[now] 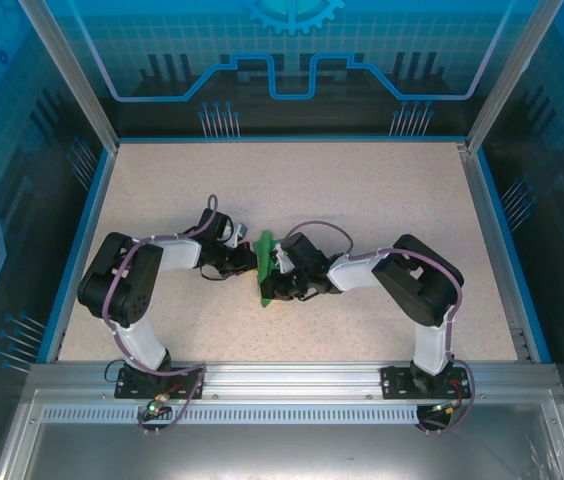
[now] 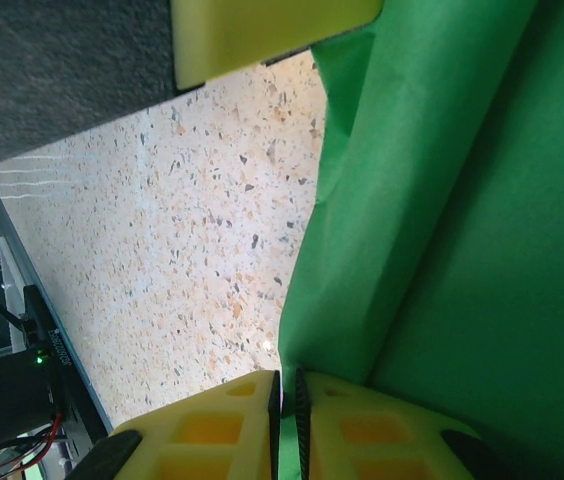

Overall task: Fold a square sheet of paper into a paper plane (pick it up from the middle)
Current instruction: Fourth fold the wing at the center of the table.

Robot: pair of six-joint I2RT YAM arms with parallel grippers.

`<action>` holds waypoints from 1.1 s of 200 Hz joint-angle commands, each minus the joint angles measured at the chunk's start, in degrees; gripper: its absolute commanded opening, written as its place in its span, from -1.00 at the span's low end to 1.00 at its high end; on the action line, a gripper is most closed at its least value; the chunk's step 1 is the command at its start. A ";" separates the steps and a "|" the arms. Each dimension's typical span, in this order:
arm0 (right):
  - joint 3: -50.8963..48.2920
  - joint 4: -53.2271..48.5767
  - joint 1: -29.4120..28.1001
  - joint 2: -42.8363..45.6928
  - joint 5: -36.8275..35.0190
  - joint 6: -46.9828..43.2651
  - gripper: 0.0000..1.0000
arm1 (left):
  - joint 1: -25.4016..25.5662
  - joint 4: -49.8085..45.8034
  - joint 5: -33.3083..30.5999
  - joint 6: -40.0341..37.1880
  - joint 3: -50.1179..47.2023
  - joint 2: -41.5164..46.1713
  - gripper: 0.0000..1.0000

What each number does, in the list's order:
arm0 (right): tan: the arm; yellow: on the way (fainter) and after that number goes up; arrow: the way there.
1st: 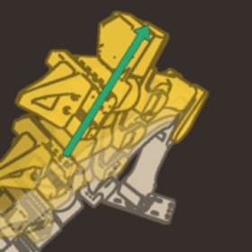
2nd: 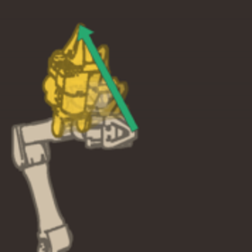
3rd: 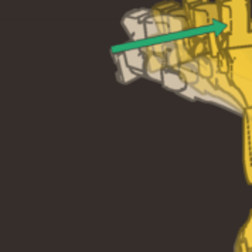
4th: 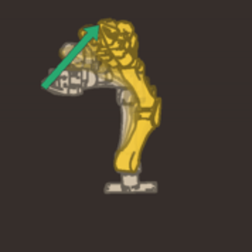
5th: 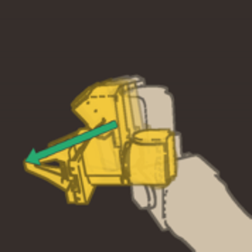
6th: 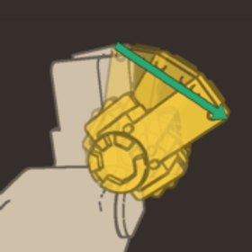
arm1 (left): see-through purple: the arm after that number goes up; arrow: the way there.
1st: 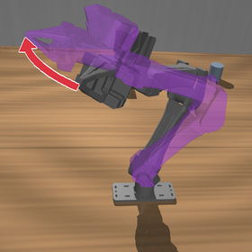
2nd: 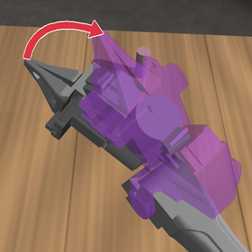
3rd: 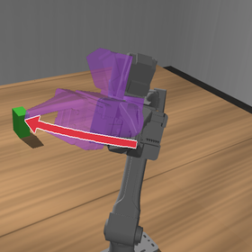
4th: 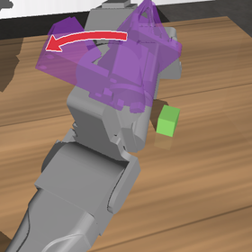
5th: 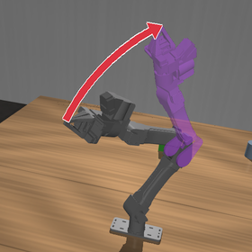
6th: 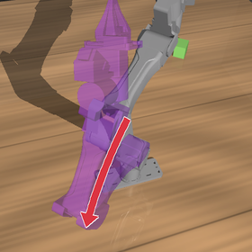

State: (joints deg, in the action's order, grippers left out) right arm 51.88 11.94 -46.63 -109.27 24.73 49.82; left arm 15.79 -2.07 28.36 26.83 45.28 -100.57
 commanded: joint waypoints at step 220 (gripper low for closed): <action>0.20 -5.71 -1.36 -2.29 -1.70 -2.62 -0.69 | 1.00 -21.28 -8.78 2.54 4.11 19.14 -0.20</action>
State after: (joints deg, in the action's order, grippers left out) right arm 52.93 9.69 -46.85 -109.49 24.47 47.92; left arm 16.29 -18.87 22.02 27.14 50.94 -86.30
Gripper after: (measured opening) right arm 0.154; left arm 0.404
